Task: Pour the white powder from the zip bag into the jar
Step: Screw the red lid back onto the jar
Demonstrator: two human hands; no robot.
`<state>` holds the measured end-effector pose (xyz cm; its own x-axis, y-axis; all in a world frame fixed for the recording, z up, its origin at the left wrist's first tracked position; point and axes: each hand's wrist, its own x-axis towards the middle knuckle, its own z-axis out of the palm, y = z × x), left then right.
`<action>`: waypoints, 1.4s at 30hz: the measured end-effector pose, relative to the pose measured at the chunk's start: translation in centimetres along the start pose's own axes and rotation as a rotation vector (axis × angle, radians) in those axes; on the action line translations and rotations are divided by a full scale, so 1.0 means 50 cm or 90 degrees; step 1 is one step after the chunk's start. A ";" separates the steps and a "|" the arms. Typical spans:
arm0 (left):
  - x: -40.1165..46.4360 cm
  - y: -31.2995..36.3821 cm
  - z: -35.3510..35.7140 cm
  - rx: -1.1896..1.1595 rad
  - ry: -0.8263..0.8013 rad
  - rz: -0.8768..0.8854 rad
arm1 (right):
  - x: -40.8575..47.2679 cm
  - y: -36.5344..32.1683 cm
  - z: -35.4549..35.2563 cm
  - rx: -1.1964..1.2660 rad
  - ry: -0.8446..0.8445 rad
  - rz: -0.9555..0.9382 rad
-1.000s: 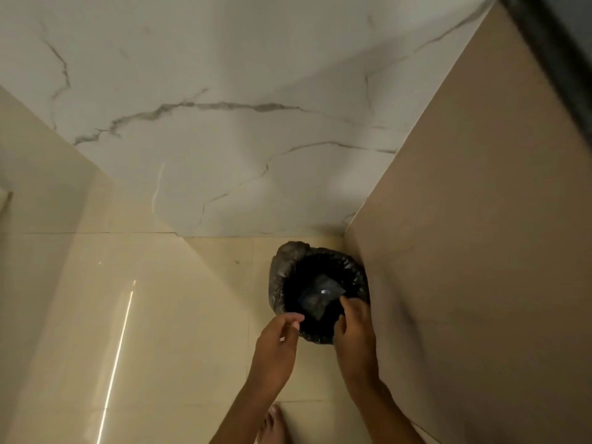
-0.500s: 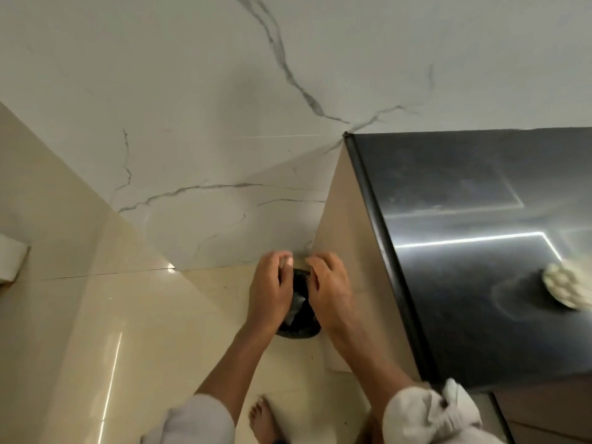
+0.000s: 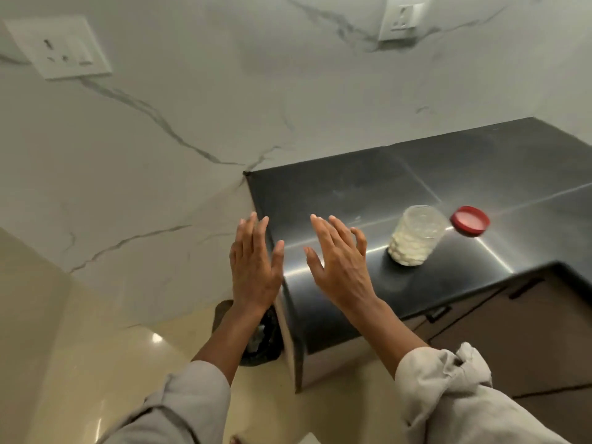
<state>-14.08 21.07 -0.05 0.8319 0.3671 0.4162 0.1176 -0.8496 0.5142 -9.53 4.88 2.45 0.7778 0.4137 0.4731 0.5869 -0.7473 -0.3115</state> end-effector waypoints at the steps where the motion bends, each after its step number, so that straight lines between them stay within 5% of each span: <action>1: -0.002 0.028 0.016 -0.009 -0.005 0.008 | -0.009 0.028 -0.021 -0.007 0.010 -0.001; 10: 0.009 0.297 0.161 -0.063 -0.071 0.113 | -0.035 0.270 -0.176 -0.047 0.049 0.024; 19: 0.029 0.420 0.309 -0.175 -0.164 0.104 | -0.006 0.446 -0.214 0.003 0.071 0.020; 26: 0.046 0.455 0.378 -0.305 -0.115 0.043 | 0.035 0.576 -0.221 0.038 0.139 0.088; 33: 0.081 0.470 0.419 -0.332 -0.141 -0.035 | 0.066 0.730 -0.160 0.000 -0.005 0.238; 42: 0.142 0.536 0.467 -0.295 -0.074 -0.144 | 0.097 0.847 -0.128 0.028 -0.152 0.201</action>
<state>7.61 -7.93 -0.84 0.8712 0.4553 0.1836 0.0713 -0.4874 0.8703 17.68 -28.10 -3.16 0.9490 0.2797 0.1455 0.3153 -0.8361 -0.4489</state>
